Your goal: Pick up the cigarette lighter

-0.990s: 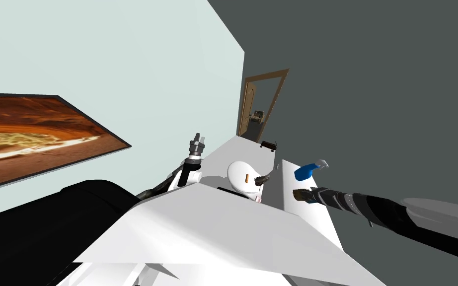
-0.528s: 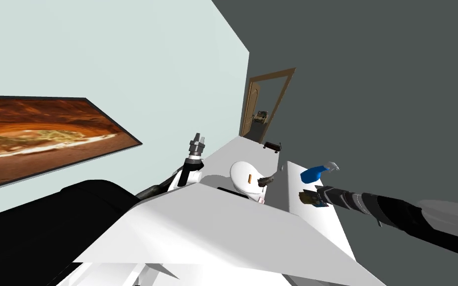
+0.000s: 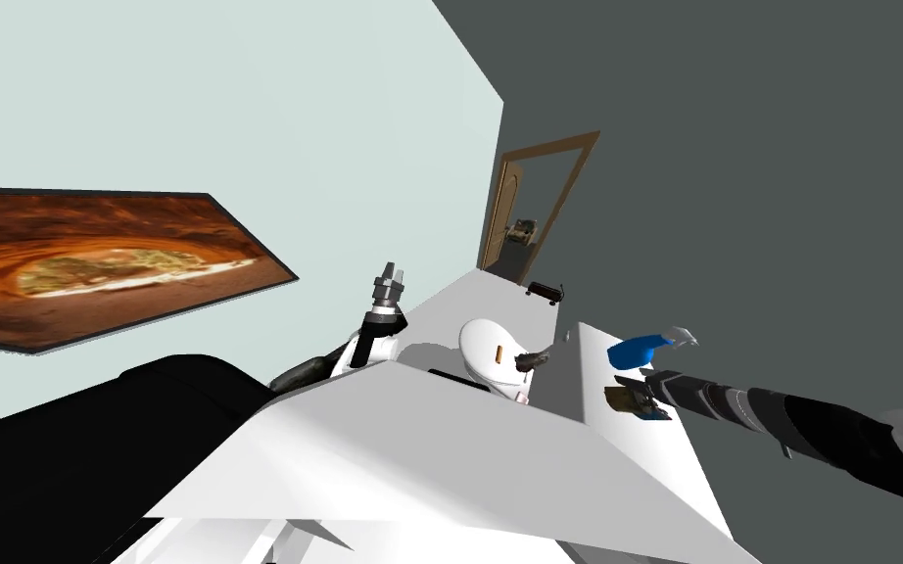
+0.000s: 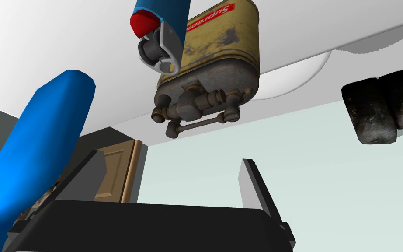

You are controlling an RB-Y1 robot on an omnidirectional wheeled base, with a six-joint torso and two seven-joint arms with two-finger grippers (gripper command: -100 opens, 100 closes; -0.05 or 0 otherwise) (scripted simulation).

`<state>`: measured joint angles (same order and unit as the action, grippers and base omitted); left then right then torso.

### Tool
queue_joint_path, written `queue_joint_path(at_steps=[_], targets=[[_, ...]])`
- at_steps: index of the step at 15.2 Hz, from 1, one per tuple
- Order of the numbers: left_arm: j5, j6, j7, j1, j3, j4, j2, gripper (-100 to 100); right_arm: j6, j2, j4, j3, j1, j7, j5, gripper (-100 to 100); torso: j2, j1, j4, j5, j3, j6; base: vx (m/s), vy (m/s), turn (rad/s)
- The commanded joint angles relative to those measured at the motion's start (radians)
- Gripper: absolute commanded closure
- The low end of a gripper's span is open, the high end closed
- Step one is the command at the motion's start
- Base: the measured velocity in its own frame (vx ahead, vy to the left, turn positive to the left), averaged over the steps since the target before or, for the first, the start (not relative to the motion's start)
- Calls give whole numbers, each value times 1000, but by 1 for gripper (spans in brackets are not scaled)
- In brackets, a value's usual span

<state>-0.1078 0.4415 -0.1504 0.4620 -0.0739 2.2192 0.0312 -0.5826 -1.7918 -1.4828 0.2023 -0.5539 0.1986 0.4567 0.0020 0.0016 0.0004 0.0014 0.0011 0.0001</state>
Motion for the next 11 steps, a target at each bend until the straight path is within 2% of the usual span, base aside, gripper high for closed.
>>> queue_joint_path(at_steps=[1,2,5,6,7,9,10,11], targets=[[0,0,0,0,0,0,0,0,-17,10,43,0,8,3,14,-100,0,0,0,0,0,0,-14,29,-5],[0,0,0,0,0,0,0,0,-60,55,69,-12,37,13,55,-100,0,-1,0,0,0,0,-25,49,122],[0,0,0,0,0,0,0,0,-79,63,129,-12,37,13,70,-100,0,0,0,0,0,0,-19,47,70],[0,0,0,0,0,0,0,0,-120,106,153,-24,66,22,109,-100,0,-1,0,0,0,0,-18,55,144],[0,0,0,0,0,0,0,0,-138,115,176,-24,66,22,125,-100,0,0,0,0,0,-1,-26,67,169],[0,0,0,0,0,0,0,0,-142,115,216,-24,66,22,125,-100,0,0,0,0,0,0,-13,39,13],[0,0,0,0,0,0,0,0,-142,115,216,-24,66,22,125,-100,0,-1,0,0,0,0,0,15,-26],[0,0,0,0,0,0,0,0,-185,161,249,-36,96,32,173,-100,-1,-2,0,0,0,0,-20,46,120]])
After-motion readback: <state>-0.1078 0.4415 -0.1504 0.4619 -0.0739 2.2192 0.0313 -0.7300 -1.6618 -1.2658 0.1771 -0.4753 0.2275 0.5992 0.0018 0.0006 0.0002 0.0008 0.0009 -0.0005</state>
